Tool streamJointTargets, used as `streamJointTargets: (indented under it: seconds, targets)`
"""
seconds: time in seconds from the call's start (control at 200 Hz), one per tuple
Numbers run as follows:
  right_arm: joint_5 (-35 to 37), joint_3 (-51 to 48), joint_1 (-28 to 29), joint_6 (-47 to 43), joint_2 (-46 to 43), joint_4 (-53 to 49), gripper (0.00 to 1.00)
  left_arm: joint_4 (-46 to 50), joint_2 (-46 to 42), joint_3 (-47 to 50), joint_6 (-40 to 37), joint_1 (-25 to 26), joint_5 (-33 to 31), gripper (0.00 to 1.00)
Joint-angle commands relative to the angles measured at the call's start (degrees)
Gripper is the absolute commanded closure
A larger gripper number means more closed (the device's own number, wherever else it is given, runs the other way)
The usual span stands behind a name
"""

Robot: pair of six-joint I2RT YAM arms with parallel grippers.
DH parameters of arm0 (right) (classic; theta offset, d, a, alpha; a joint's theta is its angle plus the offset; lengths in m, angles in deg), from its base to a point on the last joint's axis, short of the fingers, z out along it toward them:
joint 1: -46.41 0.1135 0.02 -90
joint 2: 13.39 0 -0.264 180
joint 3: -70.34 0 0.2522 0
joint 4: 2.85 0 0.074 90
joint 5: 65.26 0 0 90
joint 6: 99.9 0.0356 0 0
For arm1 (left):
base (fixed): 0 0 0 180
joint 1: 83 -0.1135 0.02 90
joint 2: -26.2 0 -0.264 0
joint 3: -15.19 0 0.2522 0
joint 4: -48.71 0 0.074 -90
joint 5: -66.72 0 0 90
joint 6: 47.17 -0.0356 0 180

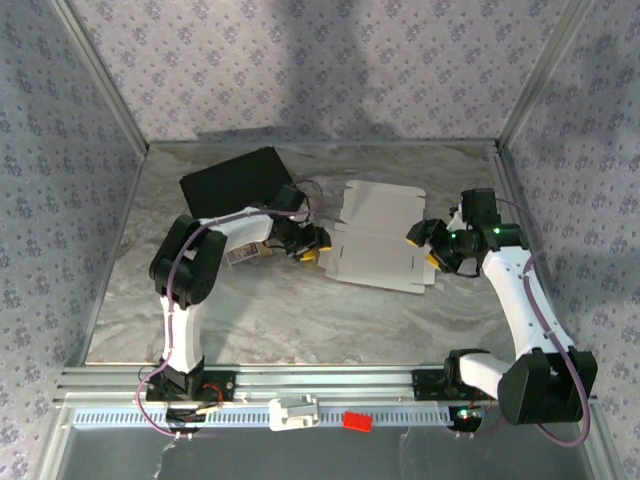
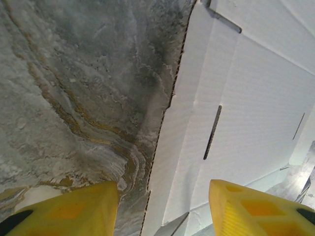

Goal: Fold the paper box

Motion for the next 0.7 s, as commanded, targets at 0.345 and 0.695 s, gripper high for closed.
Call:
streamJointTargets:
  seconds: [0.345,0.695]
  targets:
    - [-0.76,-1.47,0.99,4.13,-1.62,1.77,0.34,-7.44,1.03,-2.33,4.95,1.81,0.51,0.97]
    - [7.39,-19.62,1.3,34.42,-18.85,22.62,0.38,-18.96,-7.95,-0.12,27.72,3.17,-4.87,1.0]
